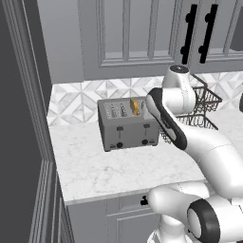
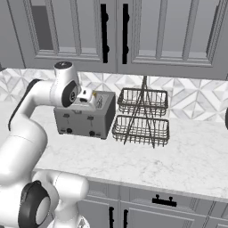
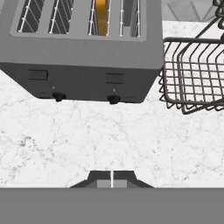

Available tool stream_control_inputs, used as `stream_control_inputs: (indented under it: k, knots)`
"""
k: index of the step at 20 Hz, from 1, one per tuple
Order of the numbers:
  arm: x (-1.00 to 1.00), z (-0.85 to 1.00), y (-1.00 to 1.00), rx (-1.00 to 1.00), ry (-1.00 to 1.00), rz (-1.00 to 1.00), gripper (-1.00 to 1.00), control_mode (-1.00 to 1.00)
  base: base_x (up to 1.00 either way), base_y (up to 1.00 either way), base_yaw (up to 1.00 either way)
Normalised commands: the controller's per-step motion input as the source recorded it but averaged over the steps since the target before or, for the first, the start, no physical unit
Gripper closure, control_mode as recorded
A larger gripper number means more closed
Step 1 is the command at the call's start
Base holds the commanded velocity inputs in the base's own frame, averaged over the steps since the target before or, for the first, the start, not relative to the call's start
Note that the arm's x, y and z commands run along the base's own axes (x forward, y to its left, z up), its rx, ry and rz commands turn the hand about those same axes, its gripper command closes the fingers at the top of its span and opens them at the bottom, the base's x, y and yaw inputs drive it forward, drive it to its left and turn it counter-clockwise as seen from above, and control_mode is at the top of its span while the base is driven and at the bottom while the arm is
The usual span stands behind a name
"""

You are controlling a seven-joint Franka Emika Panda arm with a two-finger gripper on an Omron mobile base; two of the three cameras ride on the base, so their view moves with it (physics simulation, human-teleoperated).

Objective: Start the toaster. Once the lever pops up, take the bread to the plate on the dining counter.

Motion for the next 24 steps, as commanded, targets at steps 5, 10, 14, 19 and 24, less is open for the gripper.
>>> stream_control_inputs:
  k: [5,10,14,19,24]
  knots:
    - [0.18,-0.26,0.00,0.00,-0.01,0.00,1.00,-1.00,0.00,0.00,0.00]
    - [0.26,-0.17,0.00,0.00,-0.01,0.00,1.00,-1.00,0.00,0.00,0.00]
    - [0.29,-0.09,0.00,0.00,0.00,0.00,1.00,-1.00,0.00,0.00,0.00]
    - [0.25,-0.04,0.00,0.00,0.00,0.00,1.00,-1.00,0.00,0.00,0.00]
    - [0.21,-0.12,0.00,0.00,0.00,0.00,1.00,-1.00,0.00,0.00,0.00]
